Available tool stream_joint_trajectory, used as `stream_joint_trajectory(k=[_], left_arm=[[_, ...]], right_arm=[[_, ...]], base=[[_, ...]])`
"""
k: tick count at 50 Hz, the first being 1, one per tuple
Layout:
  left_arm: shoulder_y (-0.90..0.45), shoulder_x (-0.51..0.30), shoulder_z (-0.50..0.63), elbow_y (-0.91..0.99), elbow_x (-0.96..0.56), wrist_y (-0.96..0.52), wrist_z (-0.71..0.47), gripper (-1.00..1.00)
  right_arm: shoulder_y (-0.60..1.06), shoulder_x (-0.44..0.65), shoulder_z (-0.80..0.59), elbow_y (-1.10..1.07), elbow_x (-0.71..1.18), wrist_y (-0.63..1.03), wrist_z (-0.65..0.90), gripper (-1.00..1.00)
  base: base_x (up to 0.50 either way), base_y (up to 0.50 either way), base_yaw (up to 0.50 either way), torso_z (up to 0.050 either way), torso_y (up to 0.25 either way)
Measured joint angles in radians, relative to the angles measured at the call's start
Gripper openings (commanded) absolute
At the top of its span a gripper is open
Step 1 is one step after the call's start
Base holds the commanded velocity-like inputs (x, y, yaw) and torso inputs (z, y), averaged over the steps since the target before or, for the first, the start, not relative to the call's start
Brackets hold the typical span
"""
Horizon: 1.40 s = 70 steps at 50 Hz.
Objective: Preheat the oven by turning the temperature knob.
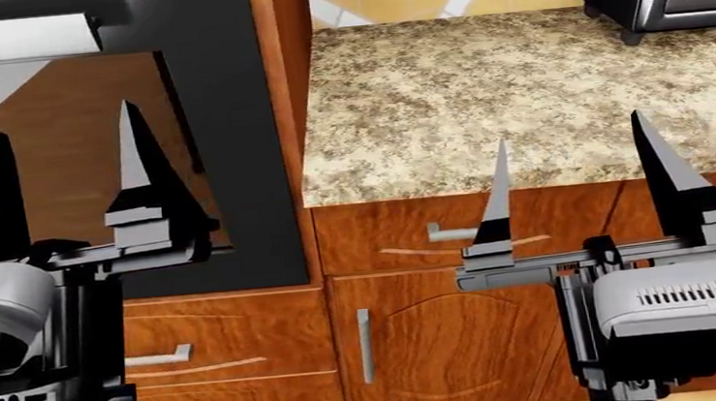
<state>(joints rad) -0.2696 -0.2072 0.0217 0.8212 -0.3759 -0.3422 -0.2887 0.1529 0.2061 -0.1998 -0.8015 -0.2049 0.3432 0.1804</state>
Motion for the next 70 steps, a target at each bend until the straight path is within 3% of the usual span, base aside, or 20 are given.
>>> stream_joint_trajectory(k=[7, 46, 70], left_arm=[[-0.002, -0.004, -0.003, 0.002, -0.014, 0.002, -0.003, 1.00], [0.005, -0.040, -0.007, 0.018, -0.069, 0.057, 0.015, 1.00], [-0.004, -0.052, -0.001, 0.036, -0.085, 0.036, -0.021, 1.00]], right_arm=[[-0.002, 0.003, -0.006, -0.006, -0.001, -0.009, 0.007, 1.00], [0.004, 0.021, -0.038, -0.009, -0.007, 0.017, 0.022, 1.00], [0.000, 0.034, -0.050, -0.014, 0.011, 0.012, 0.024, 1.00]], base=[[0.00, 0.00, 0.00, 0.005, 0.000], [0.00, 0.00, 0.00, 0.050, 0.024], [0.22, 0.00, 0.00, 0.009, 0.000]])
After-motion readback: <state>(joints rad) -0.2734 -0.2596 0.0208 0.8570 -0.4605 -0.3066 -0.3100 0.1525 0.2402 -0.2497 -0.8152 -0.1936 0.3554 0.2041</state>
